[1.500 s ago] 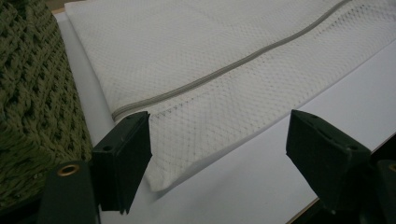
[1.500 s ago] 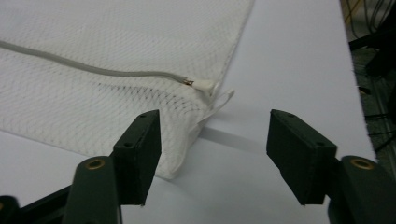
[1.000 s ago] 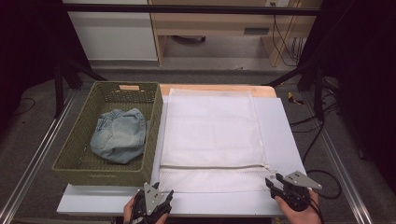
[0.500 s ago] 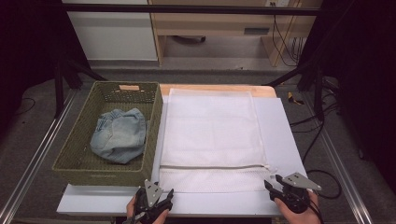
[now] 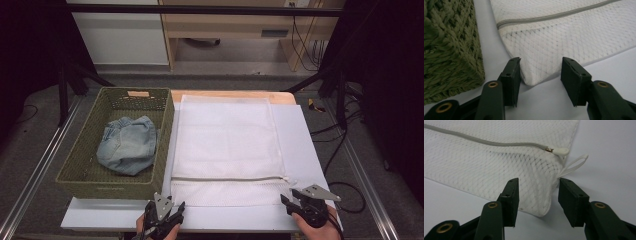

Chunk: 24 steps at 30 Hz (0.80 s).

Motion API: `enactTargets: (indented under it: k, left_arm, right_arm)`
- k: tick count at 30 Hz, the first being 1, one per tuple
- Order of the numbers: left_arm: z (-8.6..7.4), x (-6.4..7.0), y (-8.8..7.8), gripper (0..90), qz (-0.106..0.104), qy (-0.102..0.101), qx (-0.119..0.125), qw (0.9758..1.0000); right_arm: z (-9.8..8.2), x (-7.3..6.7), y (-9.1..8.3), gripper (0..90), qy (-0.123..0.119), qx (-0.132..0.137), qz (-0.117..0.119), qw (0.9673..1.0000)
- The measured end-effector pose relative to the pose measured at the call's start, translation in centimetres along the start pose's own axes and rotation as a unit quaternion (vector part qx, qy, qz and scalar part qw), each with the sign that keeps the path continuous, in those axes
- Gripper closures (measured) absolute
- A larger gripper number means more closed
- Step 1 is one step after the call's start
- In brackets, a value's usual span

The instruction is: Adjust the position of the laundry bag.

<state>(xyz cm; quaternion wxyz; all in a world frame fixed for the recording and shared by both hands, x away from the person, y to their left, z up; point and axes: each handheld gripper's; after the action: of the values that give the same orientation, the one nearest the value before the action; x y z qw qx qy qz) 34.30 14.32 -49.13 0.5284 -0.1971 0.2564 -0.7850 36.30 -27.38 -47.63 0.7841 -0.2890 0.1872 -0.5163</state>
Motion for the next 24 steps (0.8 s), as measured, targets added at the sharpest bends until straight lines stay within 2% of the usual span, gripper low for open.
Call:
enactTargets:
  k: [3,5,6,9,12,13,17,24]
  left_arm:
    - [0.06,0.13,-0.01,62.4,-0.004,0.002,0.000,1.0000]
    - [0.13,0.09,0.02,64.2,-0.004,0.003,-0.002,1.0000]
    - [0.16,0.10,0.08,71.4,-0.005,0.001,0.000,1.0000]
    - [0.35,0.05,0.26,76.6,-0.012,0.004,-0.002,0.9999]
    - [0.54,-0.05,0.44,83.4,-0.016,0.005,-0.004,0.9999]
    - [0.59,-0.09,0.47,87.1,-0.016,0.001,-0.004,0.9999]
    - [0.68,-0.17,0.42,88.9,-0.018,-0.003,-0.008,0.9998]
    - [0.54,-0.21,0.02,89.3,-0.027,0.002,-0.013,0.9996]
  right_arm:
    - [-0.01,-0.06,0.19,56.6,-0.001,-0.004,0.002,1.0000]
    - [-0.01,-0.08,0.22,58.2,-0.001,-0.007,0.000,1.0000]
    - [-0.02,-0.11,0.28,63.1,0.006,-0.012,-0.001,0.9999]
    - [0.01,0.02,0.30,69.3,0.005,-0.013,-0.003,0.9999]
    - [0.09,0.19,0.43,80.6,0.014,-0.014,0.000,0.9998]
    - [0.22,0.33,0.46,85.7,0.009,-0.006,0.000,0.9999]
    - [0.37,0.52,0.38,87.1,0.009,-0.001,0.000,1.0000]
    - [0.32,0.43,-0.05,87.6,0.007,0.002,0.002,1.0000]
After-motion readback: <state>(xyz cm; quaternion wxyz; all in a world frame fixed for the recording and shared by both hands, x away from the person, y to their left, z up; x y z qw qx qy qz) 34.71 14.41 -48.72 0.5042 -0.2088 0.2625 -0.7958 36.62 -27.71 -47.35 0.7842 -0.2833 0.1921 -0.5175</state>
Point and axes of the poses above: each handheld gripper's, and its own axes: y roughly forward along the jaws, z roughly out of its top, x roughly to its right, and after that the axes turned 4 degrees about -y, right-handed
